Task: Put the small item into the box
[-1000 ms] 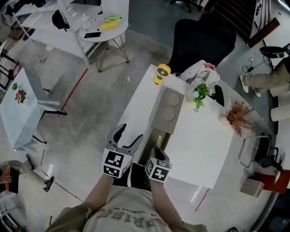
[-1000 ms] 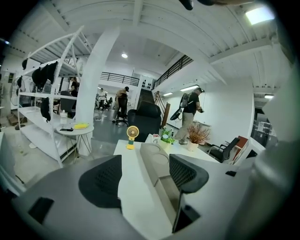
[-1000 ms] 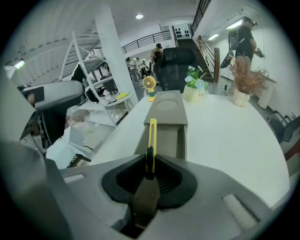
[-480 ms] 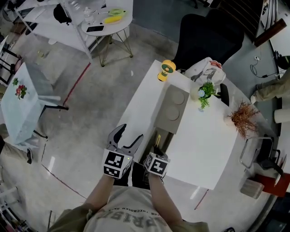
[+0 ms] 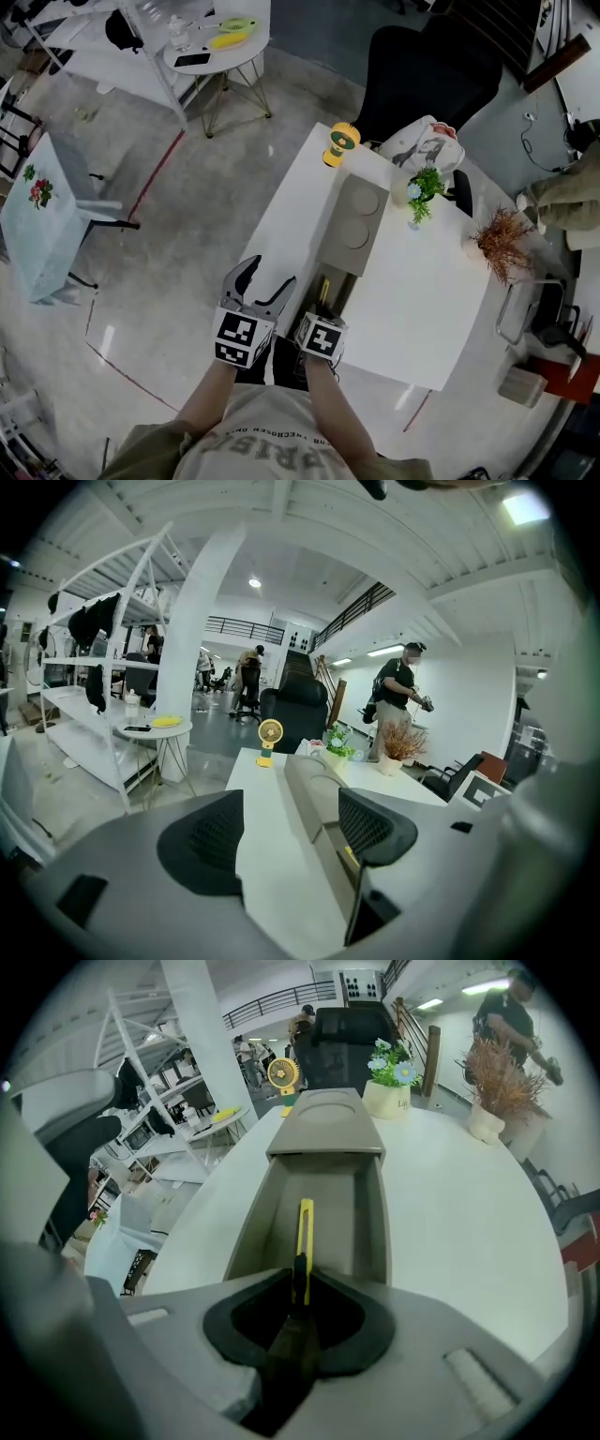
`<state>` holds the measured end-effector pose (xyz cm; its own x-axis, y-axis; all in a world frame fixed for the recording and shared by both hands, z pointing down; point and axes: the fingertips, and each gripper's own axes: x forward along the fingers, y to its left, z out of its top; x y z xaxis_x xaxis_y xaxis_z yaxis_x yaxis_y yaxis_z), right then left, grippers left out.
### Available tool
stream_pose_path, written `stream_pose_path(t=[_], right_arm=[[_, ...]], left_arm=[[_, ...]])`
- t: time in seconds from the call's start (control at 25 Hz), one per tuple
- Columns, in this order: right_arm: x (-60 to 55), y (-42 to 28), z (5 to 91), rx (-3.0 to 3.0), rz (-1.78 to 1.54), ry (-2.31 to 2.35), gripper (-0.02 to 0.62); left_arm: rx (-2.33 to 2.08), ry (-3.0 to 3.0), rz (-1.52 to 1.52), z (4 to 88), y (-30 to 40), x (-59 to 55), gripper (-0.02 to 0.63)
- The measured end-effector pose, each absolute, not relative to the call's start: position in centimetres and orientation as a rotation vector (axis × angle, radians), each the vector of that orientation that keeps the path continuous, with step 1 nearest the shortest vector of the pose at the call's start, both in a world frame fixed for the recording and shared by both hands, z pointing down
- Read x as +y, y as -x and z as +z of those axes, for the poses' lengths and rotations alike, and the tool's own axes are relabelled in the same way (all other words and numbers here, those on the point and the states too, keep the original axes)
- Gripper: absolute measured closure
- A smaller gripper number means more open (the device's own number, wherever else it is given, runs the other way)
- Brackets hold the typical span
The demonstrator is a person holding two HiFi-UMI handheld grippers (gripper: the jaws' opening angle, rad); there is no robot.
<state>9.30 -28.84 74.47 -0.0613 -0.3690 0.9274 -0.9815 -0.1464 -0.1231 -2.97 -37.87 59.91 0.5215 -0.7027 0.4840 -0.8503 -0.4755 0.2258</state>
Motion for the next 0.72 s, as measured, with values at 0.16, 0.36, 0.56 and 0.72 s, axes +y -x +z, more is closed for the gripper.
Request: stream_pose_path(t=[0.16, 0.36, 0.56, 0.72], right_arm=[[-28.79, -9.33, 74.7, -1.463, 1.206, -1.557, 0.532], [-28.91, -9.33, 74.61, -1.445, 1.196, -1.551, 0.532], [-28.98, -9.42, 74.61, -1.44, 1.199, -1.55, 0.532], [-29.0, -9.34, 74.68, -1.44, 1.2, -1.549, 0.532]], left_arm=[[-1.269, -2.324, 0.456, 60.13, 2.84, -37.91, 0.302], [-1.269, -2.321, 0.457, 60.09, 3.02, -38.15, 0.302], [-1.277, -2.315, 0.457, 60.12, 3.19, -38.37, 0.302], [-1.274, -2.318, 0.451, 60.09, 3.24, -38.53, 0.302]])
